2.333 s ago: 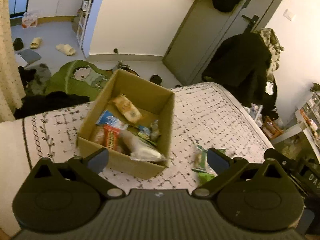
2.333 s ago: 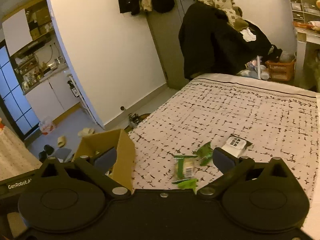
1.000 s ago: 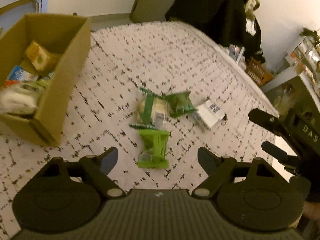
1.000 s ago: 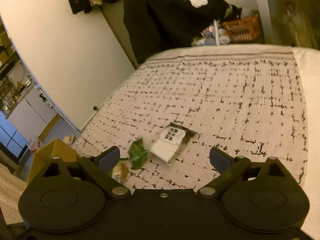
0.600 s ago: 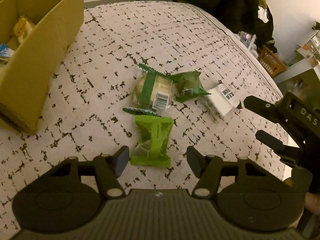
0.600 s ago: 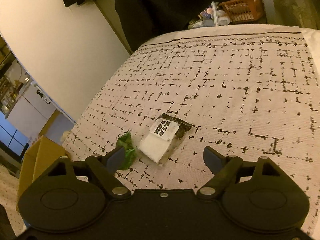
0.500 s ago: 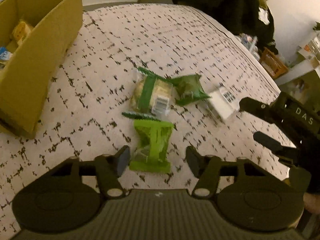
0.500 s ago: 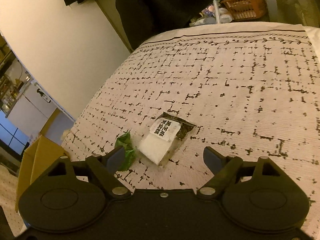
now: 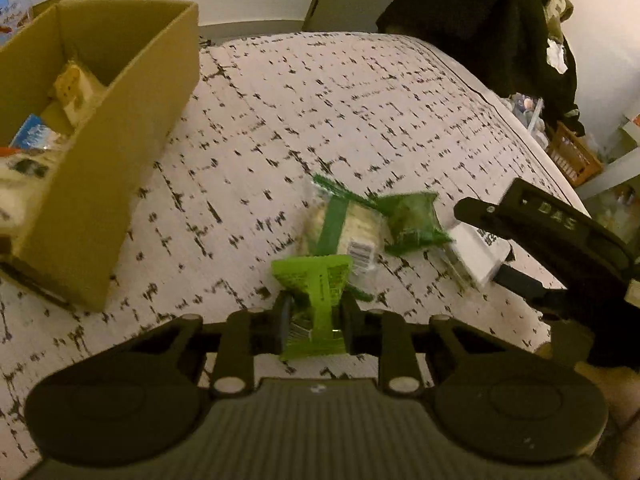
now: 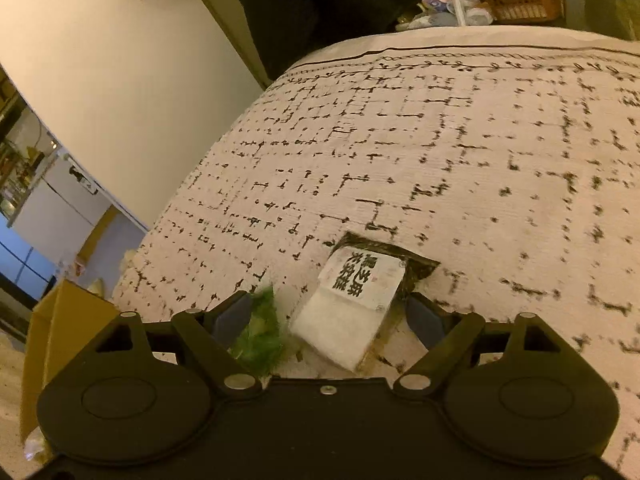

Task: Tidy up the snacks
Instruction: 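Grasp the lime-green packet with the left gripper while the right grasps the white packet, then carry the lime-green and white packets over the cardboard box with both grippers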

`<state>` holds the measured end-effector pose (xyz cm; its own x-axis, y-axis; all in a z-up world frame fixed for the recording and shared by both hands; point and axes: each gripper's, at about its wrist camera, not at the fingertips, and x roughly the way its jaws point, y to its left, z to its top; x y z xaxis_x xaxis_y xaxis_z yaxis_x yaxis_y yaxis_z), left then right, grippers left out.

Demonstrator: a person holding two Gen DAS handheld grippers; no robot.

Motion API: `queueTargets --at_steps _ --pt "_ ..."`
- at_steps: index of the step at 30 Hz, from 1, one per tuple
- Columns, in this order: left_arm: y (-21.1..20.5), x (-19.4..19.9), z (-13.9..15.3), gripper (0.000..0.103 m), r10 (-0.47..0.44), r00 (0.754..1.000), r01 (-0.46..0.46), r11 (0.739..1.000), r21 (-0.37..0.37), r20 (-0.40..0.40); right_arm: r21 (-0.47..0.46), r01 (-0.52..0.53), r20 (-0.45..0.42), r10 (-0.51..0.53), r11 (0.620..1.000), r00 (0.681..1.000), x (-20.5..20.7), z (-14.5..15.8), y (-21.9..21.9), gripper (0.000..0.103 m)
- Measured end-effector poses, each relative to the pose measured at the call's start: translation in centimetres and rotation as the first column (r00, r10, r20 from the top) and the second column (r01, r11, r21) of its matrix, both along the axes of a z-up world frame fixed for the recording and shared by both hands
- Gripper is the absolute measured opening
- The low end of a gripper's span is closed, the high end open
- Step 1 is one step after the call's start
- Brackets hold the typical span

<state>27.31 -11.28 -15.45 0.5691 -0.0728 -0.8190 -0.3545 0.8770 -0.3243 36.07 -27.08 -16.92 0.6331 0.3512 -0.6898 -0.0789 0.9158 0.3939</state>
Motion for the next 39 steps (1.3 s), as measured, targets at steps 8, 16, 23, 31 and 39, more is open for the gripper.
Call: queueTargets --at_steps 8,16,23,31,39 --pt "1.8 0.8 -0.3 0.024 0.031 0.999 -0.031 0.999 -0.012 -0.009 -0.117 0.01 0.022 -0.007 0.993 1.0 1.4 -0.3 2.2 0.077" --pt "2.2 1.1 -0.6 0.024 0.037 0.999 -0.038 0.999 -0.035 -0.013 -0.276 -0.018 0.02 0.024 0.961 1.0 0.7 -0.3 3.0 0.051" --pt "2.3 0.0 0.6 0.024 0.039 0.999 -0.038 0.998 -0.04 0.016 -0.234 0.013 0.007 -0.012 0.972 1.0 -1.0 0.8 2.0 0.048" --pt "2.4 -2.3 4.1 0.024 0.025 0.996 -0.022 0.999 -0.043 0.085 -0.167 0.065 0.033 -0.06 0.984 0.998 -4.1 3.3 0.6 0.048" --pt "3.1 -4.5 7.7 0.024 0.026 0.988 -0.018 0.999 -0.049 0.154 -0.131 0.065 0.102 -0.052 0.989 0.993 -6.8 7.5 1.5 0.048"
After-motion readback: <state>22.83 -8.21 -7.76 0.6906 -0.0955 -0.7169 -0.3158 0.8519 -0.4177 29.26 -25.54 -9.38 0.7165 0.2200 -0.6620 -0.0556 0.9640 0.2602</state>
